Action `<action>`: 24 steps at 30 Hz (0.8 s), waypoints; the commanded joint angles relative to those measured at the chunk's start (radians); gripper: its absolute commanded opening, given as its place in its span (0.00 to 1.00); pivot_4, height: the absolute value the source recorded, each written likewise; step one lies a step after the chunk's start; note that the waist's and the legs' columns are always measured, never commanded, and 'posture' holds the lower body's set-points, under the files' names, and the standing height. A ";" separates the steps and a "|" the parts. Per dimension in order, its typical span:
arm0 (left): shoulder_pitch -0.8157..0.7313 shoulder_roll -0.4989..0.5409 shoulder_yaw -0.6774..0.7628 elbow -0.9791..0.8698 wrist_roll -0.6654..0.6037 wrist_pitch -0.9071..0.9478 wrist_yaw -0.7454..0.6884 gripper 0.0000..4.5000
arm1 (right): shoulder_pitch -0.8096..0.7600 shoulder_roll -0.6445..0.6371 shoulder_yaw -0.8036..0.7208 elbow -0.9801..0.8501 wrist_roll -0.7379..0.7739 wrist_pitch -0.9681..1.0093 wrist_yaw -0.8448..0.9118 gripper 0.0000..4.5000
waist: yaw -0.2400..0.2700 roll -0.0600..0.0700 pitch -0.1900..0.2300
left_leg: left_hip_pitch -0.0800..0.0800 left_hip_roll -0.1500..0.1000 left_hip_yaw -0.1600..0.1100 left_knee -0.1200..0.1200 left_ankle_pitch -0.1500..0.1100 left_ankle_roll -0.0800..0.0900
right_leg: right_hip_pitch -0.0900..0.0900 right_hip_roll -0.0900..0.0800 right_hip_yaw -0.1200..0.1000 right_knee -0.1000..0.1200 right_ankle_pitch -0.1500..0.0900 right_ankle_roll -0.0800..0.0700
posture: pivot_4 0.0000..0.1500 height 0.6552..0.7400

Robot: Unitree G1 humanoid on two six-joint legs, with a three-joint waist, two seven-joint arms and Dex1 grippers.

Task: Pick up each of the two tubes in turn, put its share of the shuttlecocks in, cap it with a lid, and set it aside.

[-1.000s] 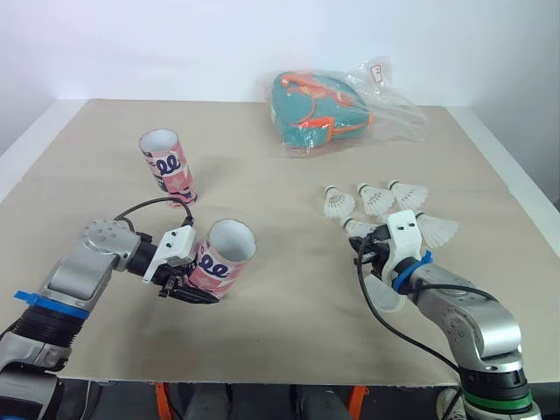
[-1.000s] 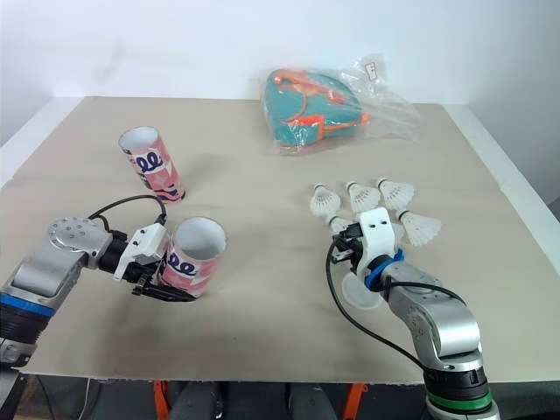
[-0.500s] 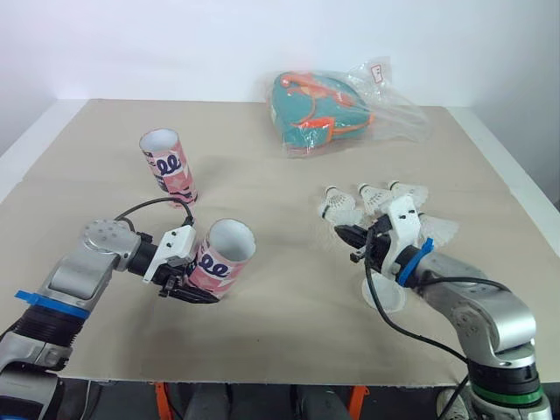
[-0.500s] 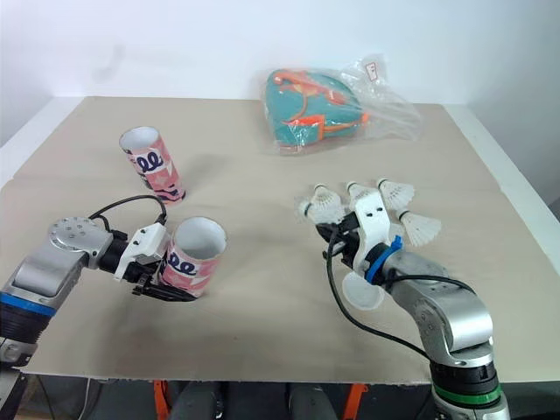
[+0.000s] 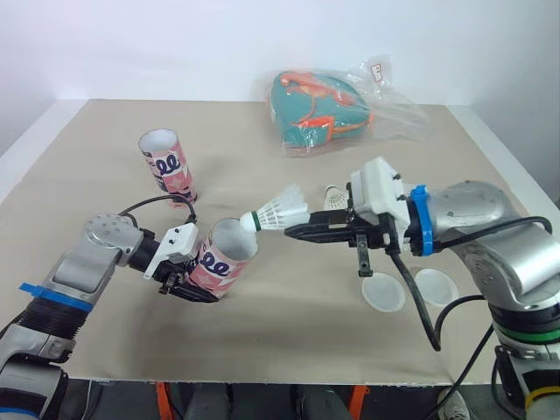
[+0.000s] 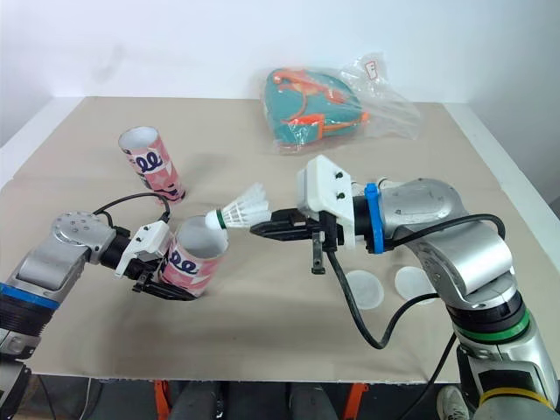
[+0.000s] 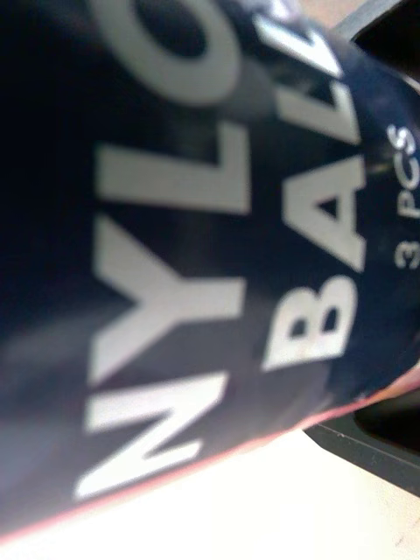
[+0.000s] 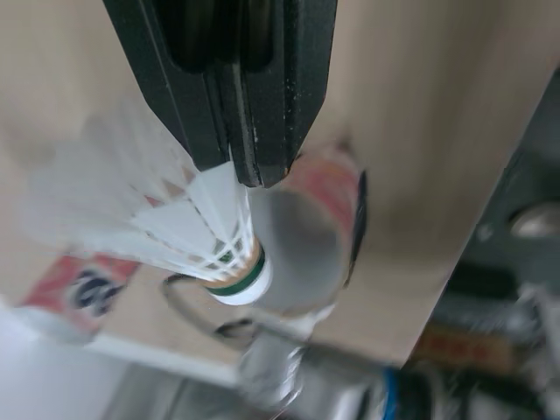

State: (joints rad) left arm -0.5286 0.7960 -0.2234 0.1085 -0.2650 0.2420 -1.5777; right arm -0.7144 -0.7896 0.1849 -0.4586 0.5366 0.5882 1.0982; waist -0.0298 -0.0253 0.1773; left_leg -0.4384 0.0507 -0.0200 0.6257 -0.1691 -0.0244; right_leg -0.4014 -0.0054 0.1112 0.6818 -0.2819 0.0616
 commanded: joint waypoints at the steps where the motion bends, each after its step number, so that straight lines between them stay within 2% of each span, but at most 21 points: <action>1: 0.009 -0.007 -0.026 -0.007 0.012 0.017 0.002 0.59 | -0.053 0.013 0.066 0.067 -0.115 -0.093 0.034 0.02 | 0.000 0.000 0.000 | 0.000 0.000 0.000 0.000 0.000 0.000 | 0.000 0.000 0.000 0.000 0.000 0.000 | 1.00 0.99; 8: 0.013 -0.015 -0.021 -0.014 0.007 0.033 0.012 0.59 | -0.150 0.099 0.118 0.166 -0.143 -0.097 0.079 0.02 | 0.002 0.001 0.000 | 0.000 0.000 0.000 0.000 0.000 0.000 | 0.000 0.000 0.000 0.001 0.000 0.000 | 1.00 0.99; 9: 0.016 -0.016 -0.021 -0.016 0.007 0.034 0.013 0.59 | -0.163 0.110 0.118 0.181 -0.146 -0.090 0.077 0.15 | 0.002 0.001 0.000 | 0.000 0.000 0.000 0.000 0.000 0.000 | 0.000 0.000 0.000 0.001 0.000 0.000 | 1.00 0.99; 11: 0.019 -0.020 -0.021 -0.018 0.005 0.035 0.016 0.59 | -0.181 0.137 0.093 0.190 -0.092 -0.040 0.085 0.30 | 0.002 0.001 0.000 | 0.000 0.000 0.000 0.000 0.000 0.000 | 0.000 0.000 0.000 0.001 0.001 -0.002 | 1.00 0.99; 13: 0.020 -0.025 -0.021 -0.019 0.005 0.036 0.019 0.59 | -0.181 0.156 0.057 0.181 -0.038 -0.001 0.085 0.51 | 0.004 0.001 0.000 | 0.000 0.000 -0.001 0.000 0.000 0.000 | 0.000 0.000 0.000 0.001 0.002 -0.004 | 1.00 0.99; 14: 0.021 -0.027 -0.022 -0.021 0.005 0.037 0.020 0.59 | -0.175 0.158 0.039 0.171 -0.014 0.012 0.087 0.58 | 0.005 0.001 0.000 | 0.000 0.000 -0.001 0.000 0.000 0.000 | 0.000 0.000 -0.001 0.001 0.002 -0.005 | 1.00 0.99; 15: 0.021 -0.028 -0.021 -0.023 0.005 0.039 0.023 0.59 | -0.166 0.155 0.021 0.160 0.006 0.025 0.087 0.71 | 0.007 0.001 0.000 | 0.000 0.000 -0.001 0.000 0.000 0.000 | 0.000 0.000 -0.001 0.001 0.002 -0.005 | 1.00 0.99; 17: 0.024 -0.032 -0.021 -0.027 0.005 0.040 0.028 0.59 | -0.135 0.139 -0.037 0.133 0.081 0.074 0.088 0.87 | 0.011 0.001 0.000 | -0.001 -0.001 -0.001 0.000 0.000 0.000 | 0.001 -0.001 -0.001 0.001 0.002 -0.005 | 1.00 0.99; 20: 0.030 -0.034 -0.017 -0.034 0.007 0.040 0.035 0.59 | -0.048 0.109 -0.175 0.113 0.197 0.150 0.047 0.87 | 0.012 0.000 0.000 | -0.001 -0.002 -0.002 0.000 0.000 0.000 | 0.002 -0.002 -0.001 0.000 0.002 -0.004 | 1.00 0.99; 24: 0.042 -0.031 -0.010 -0.046 0.005 0.048 0.045 0.59 | 0.089 0.106 -0.262 0.165 0.099 0.149 -0.158 0.87 | 0.009 0.001 0.000 | 0.000 -0.003 -0.002 0.001 0.000 0.000 | 0.003 -0.003 -0.001 0.000 0.002 -0.004 | 1.00 0.99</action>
State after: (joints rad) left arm -0.5054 0.7708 -0.2025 0.0847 -0.2664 0.2822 -1.5386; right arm -0.6288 -0.6867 -0.0458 -0.2966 0.6596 0.7374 1.0066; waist -0.0203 -0.0246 0.1769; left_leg -0.4381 0.0481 -0.0216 0.6266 -0.1691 -0.0244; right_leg -0.3988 -0.0081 0.1101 0.6822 -0.2794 0.0583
